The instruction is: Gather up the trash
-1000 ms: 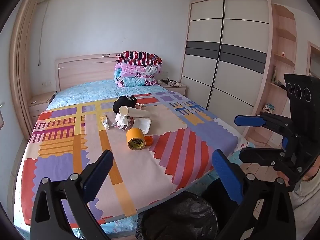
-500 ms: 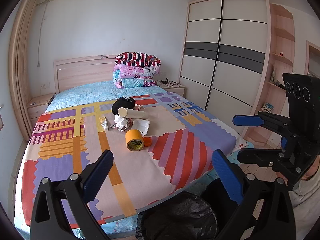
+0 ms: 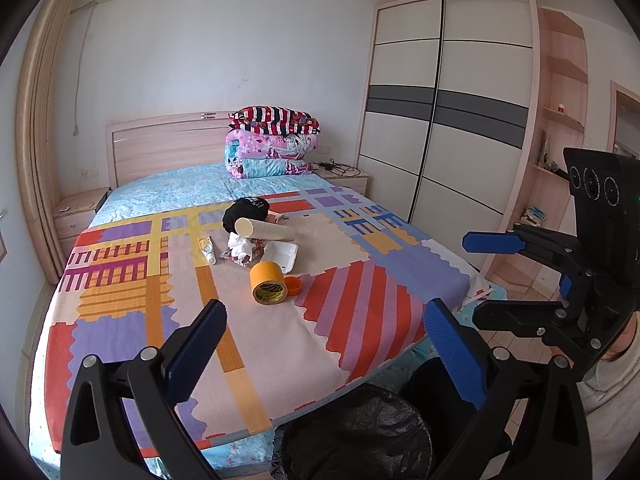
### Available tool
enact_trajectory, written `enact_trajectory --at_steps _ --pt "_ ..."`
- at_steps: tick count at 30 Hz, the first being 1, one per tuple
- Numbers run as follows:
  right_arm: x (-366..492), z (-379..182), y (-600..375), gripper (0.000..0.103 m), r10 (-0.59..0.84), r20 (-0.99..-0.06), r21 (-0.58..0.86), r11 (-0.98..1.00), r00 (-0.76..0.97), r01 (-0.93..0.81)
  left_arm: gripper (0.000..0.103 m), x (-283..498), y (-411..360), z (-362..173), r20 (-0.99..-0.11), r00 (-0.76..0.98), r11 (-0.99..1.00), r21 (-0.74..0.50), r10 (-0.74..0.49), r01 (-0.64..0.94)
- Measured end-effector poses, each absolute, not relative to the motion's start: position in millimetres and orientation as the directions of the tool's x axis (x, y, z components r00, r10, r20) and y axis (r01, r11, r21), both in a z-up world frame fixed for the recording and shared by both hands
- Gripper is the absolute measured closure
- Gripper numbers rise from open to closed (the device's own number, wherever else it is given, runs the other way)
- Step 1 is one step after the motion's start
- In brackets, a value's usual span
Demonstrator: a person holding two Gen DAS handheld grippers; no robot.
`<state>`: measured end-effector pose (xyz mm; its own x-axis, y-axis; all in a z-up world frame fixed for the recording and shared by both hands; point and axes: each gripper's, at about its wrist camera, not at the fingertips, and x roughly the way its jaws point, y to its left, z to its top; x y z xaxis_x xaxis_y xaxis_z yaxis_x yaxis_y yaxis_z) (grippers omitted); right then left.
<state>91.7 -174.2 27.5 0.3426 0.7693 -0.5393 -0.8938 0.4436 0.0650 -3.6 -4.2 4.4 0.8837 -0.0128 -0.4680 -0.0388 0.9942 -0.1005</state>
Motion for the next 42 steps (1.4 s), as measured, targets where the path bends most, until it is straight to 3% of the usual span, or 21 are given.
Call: enact_trajectory --at_steps 42 --pt "89.7 32.3 -177.6 0.003 0.778 -0.526 0.058 0.435 0.343 -0.899 0.008 -6.1 -9.4 12.1 -0.471 0.882 0.994 -0.099 -0.013 -0.039"
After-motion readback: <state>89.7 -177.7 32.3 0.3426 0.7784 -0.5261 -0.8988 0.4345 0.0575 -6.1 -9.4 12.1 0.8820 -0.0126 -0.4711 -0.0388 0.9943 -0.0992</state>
